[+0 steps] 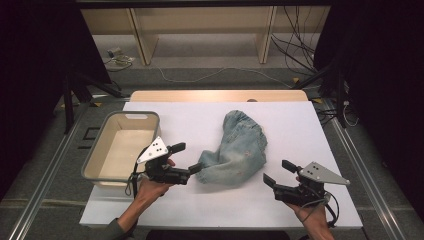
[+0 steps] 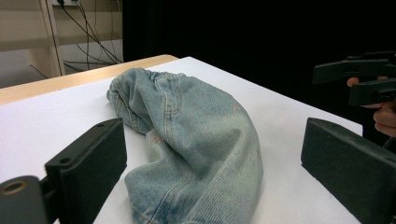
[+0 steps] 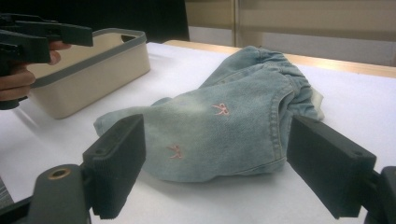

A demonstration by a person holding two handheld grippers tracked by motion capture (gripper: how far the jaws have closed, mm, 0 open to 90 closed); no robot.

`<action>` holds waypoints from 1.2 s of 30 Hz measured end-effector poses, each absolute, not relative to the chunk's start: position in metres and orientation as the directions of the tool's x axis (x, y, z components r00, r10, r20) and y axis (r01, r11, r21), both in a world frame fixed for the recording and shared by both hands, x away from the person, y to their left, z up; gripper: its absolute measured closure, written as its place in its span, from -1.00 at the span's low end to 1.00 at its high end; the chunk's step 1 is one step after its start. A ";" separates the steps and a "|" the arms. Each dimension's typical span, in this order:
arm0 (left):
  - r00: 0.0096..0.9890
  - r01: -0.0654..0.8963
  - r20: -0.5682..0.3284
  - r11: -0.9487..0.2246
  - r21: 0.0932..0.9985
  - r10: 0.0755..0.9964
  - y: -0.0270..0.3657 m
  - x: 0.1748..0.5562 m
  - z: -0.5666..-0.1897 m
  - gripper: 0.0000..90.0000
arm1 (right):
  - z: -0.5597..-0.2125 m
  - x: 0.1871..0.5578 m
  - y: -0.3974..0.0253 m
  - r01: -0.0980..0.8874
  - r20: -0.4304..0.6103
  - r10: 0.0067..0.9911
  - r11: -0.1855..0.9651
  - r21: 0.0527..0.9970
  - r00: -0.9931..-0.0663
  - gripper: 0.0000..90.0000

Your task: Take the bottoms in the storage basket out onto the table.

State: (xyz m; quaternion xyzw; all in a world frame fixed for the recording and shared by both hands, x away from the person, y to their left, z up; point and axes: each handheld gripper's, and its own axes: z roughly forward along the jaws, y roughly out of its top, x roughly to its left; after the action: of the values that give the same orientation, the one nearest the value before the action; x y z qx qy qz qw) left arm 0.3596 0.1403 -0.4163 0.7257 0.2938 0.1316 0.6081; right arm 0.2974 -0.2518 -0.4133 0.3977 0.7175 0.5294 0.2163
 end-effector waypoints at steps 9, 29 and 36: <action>0.794 0.262 -0.160 -0.093 0.961 0.587 0.143 0.355 -0.418 -0.87 | -0.413 0.297 -0.251 0.340 0.108 0.798 0.126 0.932 -0.592 -0.54; 0.787 0.244 -0.125 -0.118 0.963 0.605 0.155 0.346 -0.424 -0.93 | -0.414 0.297 -0.249 0.333 0.096 0.793 0.140 0.932 -0.602 -0.55; 0.790 0.250 -0.124 -0.132 0.959 0.600 0.160 0.341 -0.428 -0.94 | -0.415 0.297 -0.249 0.328 0.089 0.788 0.148 0.933 -0.609 -0.55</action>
State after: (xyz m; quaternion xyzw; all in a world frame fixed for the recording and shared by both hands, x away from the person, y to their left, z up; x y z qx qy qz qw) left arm 0.3412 0.1596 -0.4277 0.7376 0.2882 0.1478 0.5926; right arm 0.2965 -0.2487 -0.4151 0.3844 0.7256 0.5273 0.2181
